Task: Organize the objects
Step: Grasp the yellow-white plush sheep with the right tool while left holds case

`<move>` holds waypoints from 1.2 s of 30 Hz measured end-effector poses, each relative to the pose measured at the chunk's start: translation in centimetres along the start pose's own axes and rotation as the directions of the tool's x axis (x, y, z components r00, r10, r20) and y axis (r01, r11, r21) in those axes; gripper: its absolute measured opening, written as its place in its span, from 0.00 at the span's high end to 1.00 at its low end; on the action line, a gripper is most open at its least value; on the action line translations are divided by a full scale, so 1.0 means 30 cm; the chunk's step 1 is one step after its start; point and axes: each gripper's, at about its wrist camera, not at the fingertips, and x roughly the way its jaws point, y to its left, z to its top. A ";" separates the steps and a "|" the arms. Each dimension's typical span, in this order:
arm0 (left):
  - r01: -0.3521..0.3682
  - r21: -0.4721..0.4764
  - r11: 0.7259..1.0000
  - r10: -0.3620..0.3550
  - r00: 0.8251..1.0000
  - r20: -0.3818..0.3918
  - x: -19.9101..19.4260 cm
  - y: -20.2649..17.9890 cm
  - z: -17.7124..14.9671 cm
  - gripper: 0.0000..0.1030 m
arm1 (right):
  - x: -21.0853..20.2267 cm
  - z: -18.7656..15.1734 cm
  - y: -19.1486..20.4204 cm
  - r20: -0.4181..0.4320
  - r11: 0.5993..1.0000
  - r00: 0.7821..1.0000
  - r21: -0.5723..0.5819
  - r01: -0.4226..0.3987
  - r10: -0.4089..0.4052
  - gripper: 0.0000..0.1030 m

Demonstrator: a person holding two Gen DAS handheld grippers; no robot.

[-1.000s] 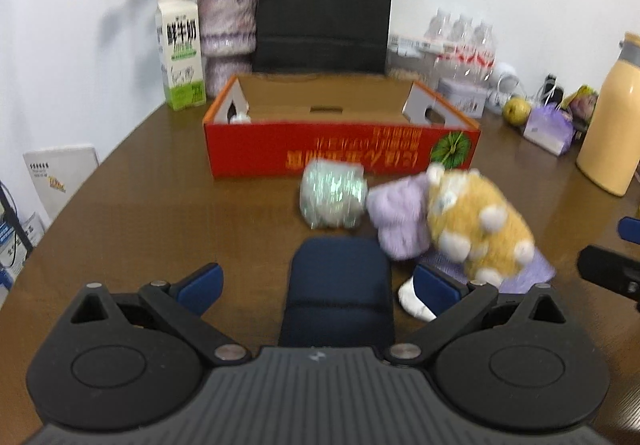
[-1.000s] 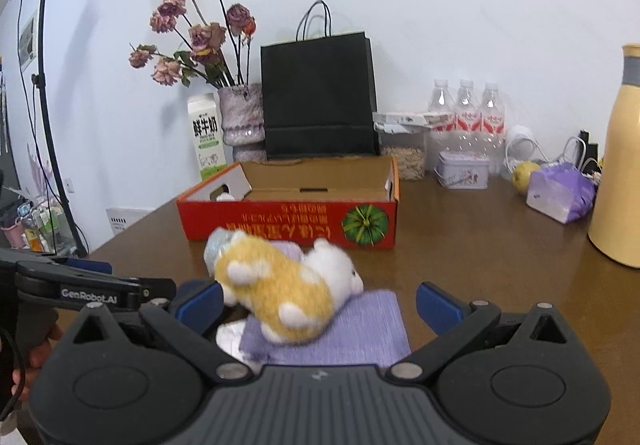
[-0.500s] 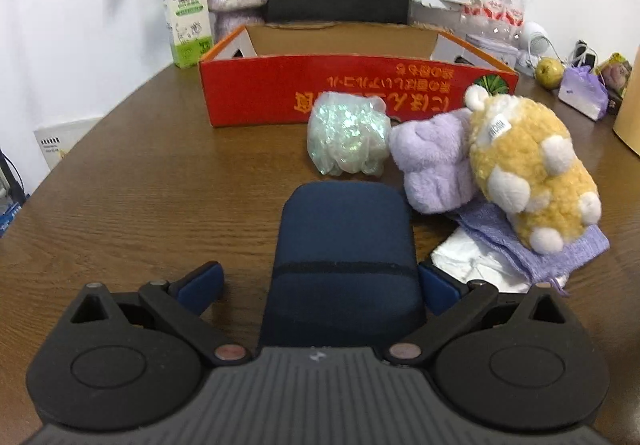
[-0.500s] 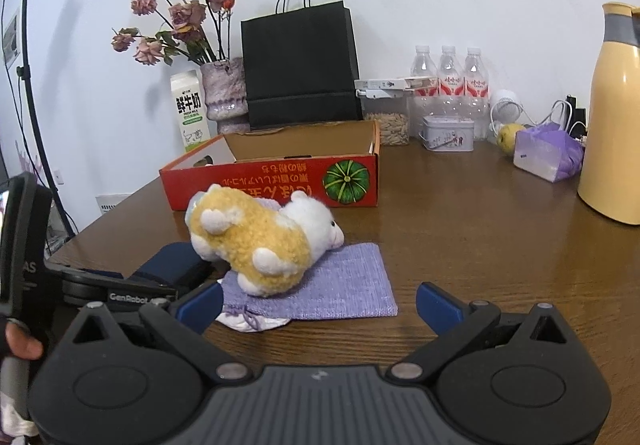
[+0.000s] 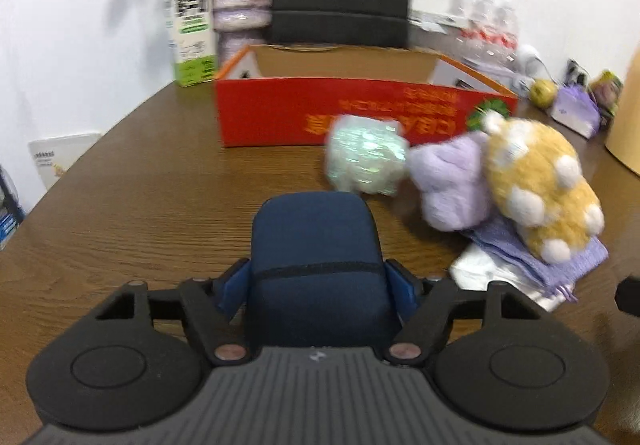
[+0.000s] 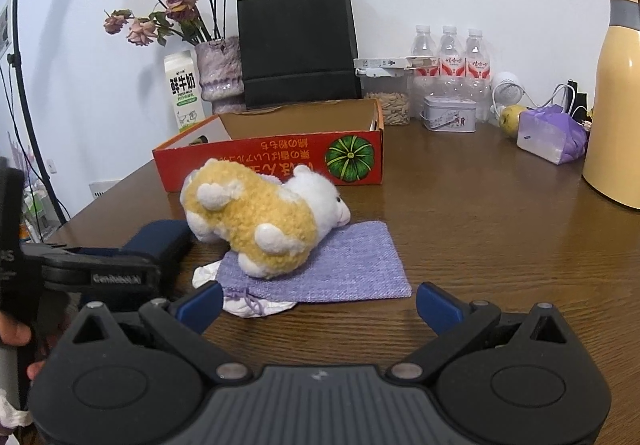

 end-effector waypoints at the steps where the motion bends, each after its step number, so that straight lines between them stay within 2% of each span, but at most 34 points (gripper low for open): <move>1: 0.014 -0.012 1.000 -0.014 1.000 0.007 -0.002 0.020 0.001 0.32 | 0.005 0.001 0.004 -0.003 1.000 1.000 0.001 0.004 -0.004 0.00; 8: 0.005 -0.066 0.998 -0.003 1.000 0.026 -0.002 0.145 0.012 0.33 | 0.034 0.007 0.045 0.006 1.000 1.000 0.028 -0.006 0.006 0.00; 13: 0.005 -0.119 0.993 -0.001 0.999 0.034 -0.006 0.220 0.014 0.33 | 0.049 0.015 0.073 0.043 0.996 0.998 0.076 -0.040 0.036 0.00; 18: 0.021 -0.125 0.992 -0.016 0.999 0.038 -0.010 0.230 0.015 0.33 | 0.050 0.043 0.064 0.113 0.984 0.992 0.168 -0.067 0.048 0.00; 23: 0.031 -0.134 0.990 -0.025 0.999 0.041 -0.014 0.233 0.012 0.33 | 0.074 0.074 0.051 0.148 0.958 0.987 0.270 -0.094 0.055 0.00; 27: 0.031 -0.135 0.990 -0.025 0.999 0.042 -0.014 0.232 0.010 0.33 | 0.115 0.105 0.066 0.132 0.941 0.989 0.320 -0.107 0.067 0.00; 32: 0.032 -0.137 0.990 -0.026 0.999 0.042 -0.014 0.232 0.010 0.33 | 0.180 0.129 0.101 0.073 0.926 0.997 0.377 -0.026 -0.001 0.00; 36: 0.034 -0.137 0.990 -0.029 0.999 0.043 -0.014 0.231 0.008 0.33 | 0.238 0.123 0.088 0.050 0.893 0.999 0.451 -0.017 -0.006 0.00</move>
